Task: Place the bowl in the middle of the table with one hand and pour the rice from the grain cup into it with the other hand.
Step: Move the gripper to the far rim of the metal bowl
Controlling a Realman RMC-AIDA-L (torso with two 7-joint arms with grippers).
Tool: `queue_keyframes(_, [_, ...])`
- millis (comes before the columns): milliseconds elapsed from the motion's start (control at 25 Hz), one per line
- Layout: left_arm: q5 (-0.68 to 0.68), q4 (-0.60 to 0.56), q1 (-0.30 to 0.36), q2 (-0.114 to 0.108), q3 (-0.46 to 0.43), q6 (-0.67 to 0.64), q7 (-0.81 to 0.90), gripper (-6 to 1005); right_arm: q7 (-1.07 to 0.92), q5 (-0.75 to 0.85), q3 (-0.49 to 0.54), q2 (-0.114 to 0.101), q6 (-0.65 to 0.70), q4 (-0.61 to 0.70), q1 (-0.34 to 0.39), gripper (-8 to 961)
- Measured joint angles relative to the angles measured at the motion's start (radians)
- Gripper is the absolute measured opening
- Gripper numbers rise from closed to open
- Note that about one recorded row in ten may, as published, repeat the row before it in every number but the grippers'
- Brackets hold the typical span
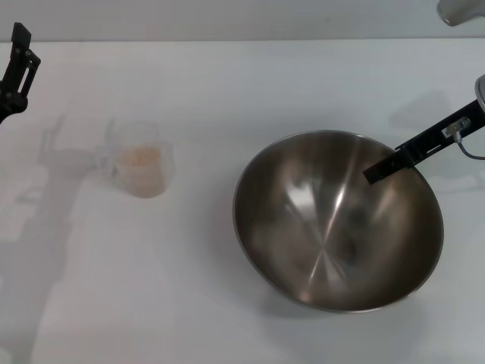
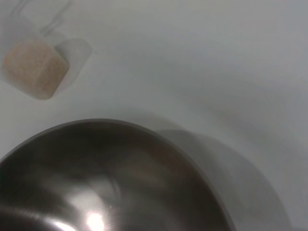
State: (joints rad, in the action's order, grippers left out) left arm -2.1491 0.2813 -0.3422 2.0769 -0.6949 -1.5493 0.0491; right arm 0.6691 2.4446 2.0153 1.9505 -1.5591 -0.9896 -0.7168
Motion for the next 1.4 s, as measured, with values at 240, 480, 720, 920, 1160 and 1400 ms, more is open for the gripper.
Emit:
queue_keyframes(240, [0.0, 0.001, 0.0, -0.001, 0.0, -0.003, 0.0, 811, 0.003, 0.001, -0.001, 0.0, 0.003, 0.004, -0.002, 610])
queue_keyframes(480, [0.0, 0.001, 0.002, 0.0, 0.0, -0.007, 0.0, 809, 0.006, 0.001, -0.003, -0.001, 0.007, 0.022, -0.008, 399])
queue_keyframes(720, [0.0, 0.002, 0.004, 0.0, 0.0, -0.01, 0.0, 808, 0.006, 0.007, -0.003, -0.001, 0.001, 0.022, -0.009, 148])
queue_keyframes(920, [0.0, 0.003, 0.007, 0.0, 0.0, -0.016, 0.0, 807, 0.006, -0.001, 0.007, 0.0, 0.015, 0.006, -0.002, 34])
queue_keyframes(1160, [0.0, 0.002, 0.008, 0.001, 0.0, -0.018, 0.0, 806, 0.011, -0.051, 0.048, 0.001, 0.046, -0.076, 0.024, 29])
queue_keyframes(1400, [0.0, 0.002, 0.008, 0.002, 0.003, -0.019, 0.0, 804, 0.014, -0.099, 0.079, 0.004, 0.138, -0.077, -0.003, 31])
